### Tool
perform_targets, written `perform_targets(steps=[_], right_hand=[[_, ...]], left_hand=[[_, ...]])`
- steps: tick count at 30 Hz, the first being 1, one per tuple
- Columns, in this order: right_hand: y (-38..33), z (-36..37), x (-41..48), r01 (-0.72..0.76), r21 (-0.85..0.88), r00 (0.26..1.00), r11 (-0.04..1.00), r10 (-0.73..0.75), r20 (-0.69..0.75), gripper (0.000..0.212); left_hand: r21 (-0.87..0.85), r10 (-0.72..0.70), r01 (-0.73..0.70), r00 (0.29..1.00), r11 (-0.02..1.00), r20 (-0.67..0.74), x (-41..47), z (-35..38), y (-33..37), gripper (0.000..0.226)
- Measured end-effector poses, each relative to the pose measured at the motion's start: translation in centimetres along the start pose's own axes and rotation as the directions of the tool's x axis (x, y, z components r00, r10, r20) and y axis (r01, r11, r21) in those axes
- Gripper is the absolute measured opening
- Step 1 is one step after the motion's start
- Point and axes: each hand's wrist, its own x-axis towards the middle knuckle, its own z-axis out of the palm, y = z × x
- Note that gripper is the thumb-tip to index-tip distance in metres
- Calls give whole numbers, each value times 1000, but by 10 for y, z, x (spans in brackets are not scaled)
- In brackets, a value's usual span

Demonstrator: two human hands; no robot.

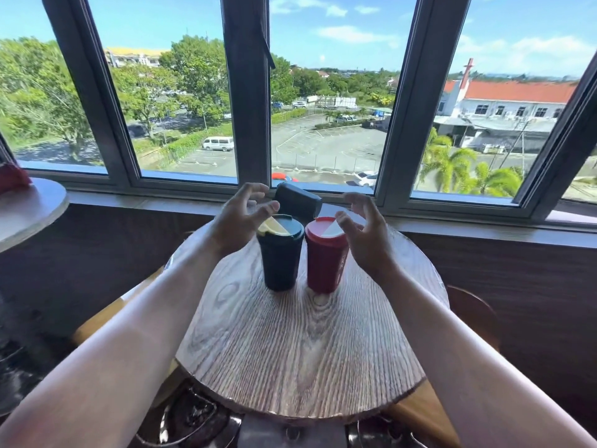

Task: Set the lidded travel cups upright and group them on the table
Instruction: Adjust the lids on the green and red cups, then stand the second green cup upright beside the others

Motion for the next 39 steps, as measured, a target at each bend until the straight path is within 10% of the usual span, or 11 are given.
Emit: perform_targets(steps=[22,39], right_hand=[[13,69,169,-286,-282,913,916,350,209,16],[59,98,233,-181,-553,806,813,445,391,39]], left_hand=[[-285,-475,497,868,819,148,159,7,-114,46],[-483,-605,660,741,575,292,187,57,-134,38]])
